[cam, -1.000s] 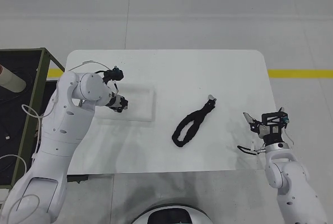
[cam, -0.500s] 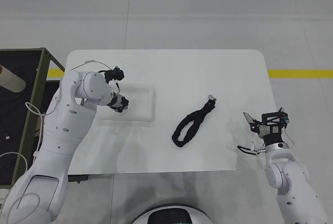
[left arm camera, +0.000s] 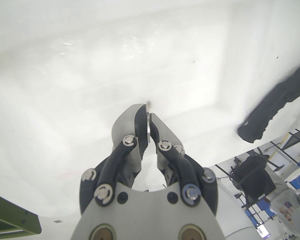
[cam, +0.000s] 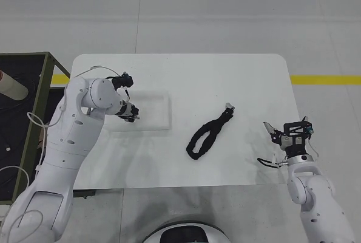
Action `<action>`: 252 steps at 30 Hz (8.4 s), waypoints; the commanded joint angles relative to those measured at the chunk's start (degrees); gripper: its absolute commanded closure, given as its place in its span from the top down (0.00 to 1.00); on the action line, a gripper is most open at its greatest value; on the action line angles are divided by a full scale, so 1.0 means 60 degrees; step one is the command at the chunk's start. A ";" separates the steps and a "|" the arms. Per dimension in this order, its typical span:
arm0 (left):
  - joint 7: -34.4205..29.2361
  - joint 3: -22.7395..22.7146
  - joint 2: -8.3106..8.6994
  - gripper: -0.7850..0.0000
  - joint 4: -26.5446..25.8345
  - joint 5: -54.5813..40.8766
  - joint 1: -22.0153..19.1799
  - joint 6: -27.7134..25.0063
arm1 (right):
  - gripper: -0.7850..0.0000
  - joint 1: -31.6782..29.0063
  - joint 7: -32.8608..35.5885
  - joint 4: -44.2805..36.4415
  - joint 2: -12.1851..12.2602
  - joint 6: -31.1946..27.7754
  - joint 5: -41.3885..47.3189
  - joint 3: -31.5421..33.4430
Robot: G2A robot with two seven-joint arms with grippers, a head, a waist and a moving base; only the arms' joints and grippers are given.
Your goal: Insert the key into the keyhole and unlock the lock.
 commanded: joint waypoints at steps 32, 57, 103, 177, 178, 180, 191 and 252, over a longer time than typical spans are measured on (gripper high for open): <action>0.0003 0.0084 0.1466 0.00 0.1392 -0.4544 -0.0536 0.0582 | 1.00 0.0000 0.0000 0.0000 0.0000 0.0000 0.0000 0.0000; 0.0100 0.2343 0.2418 0.00 -0.0568 -0.0361 -0.1843 0.0683 | 1.00 0.0000 0.0000 0.0000 0.0000 0.0000 0.0000 0.0000; 0.3313 -0.1476 0.2203 0.00 0.1216 -1.3070 0.1723 -0.5810 | 1.00 0.0000 0.0000 0.0000 0.0000 0.0000 0.0000 0.0000; 0.3313 -0.1476 0.2203 0.00 0.1216 -1.3070 0.1723 -0.5810 | 0.13 0.6451 0.9023 0.2290 -0.1815 0.6049 0.2544 -0.4911; 0.3313 -0.1476 0.2203 0.00 0.1216 -1.3070 0.1723 -0.5810 | 0.09 0.6452 0.8998 0.2313 -0.1844 0.6027 0.2522 -0.4876; 0.3313 -0.1476 0.2203 0.00 0.1216 -1.3070 0.1723 -0.5810 | 0.00 0.6420 0.8900 0.2324 -0.1895 0.6026 0.2441 -0.4783; 0.3313 -0.1476 0.2203 0.00 0.1216 -1.3070 0.1723 -0.5810 | 0.00 0.5047 0.9238 0.0246 -0.1857 0.3405 0.5545 -0.2428; 0.0000 0.0172 0.2168 0.00 0.0833 -1.3433 0.0567 -0.3862 | 0.00 0.4687 1.2042 0.1836 -0.1616 -0.0776 1.5730 -0.2257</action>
